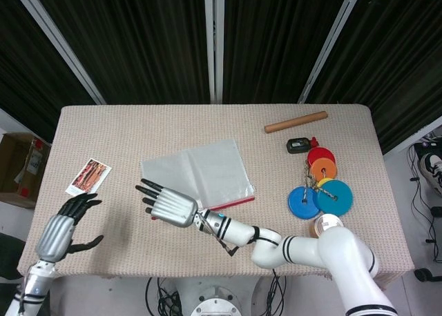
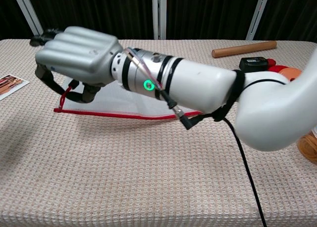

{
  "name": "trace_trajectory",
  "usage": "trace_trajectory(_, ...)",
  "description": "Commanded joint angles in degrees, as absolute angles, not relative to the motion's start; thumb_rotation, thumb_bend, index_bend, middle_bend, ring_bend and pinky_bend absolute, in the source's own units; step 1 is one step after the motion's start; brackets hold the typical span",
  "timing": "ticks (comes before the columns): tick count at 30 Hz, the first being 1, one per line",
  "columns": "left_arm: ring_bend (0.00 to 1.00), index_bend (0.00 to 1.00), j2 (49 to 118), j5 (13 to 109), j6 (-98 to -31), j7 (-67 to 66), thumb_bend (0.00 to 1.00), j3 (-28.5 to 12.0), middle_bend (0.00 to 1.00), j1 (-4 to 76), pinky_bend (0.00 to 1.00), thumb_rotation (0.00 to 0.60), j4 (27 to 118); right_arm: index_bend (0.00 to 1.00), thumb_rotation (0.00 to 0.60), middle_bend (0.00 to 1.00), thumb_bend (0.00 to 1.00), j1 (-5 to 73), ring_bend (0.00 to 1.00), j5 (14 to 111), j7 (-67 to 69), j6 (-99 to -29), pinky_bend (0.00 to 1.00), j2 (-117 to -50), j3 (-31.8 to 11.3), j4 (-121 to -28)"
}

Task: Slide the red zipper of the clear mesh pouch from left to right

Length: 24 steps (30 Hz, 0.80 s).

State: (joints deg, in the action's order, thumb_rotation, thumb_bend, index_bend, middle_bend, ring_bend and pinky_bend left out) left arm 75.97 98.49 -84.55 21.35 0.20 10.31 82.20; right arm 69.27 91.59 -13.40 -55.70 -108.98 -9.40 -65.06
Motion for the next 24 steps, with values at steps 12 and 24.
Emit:
trace_trajectory(12, 0.09, 0.30, 88.05, 98.57, -75.45, 16.50, 0.16, -5.64, 0.14, 23.39, 0.15, 0.600, 83.32, 0.94, 0.600, 0.32, 0.52, 62.50, 0.05, 91.32, -19.67, -63.59, 0.04, -99.12, -11.95, -77.73)
trace_trajectory(24, 0.09, 0.43, 92.25, 95.91, -77.12, 15.90, 0.24, -7.08, 0.18, 25.41, 0.15, 0.600, 80.18, 0.94, 0.600, 0.32, 0.52, 62.54, 0.05, 91.40, -18.71, -62.90, 0.04, -99.28, -12.48, -77.26)
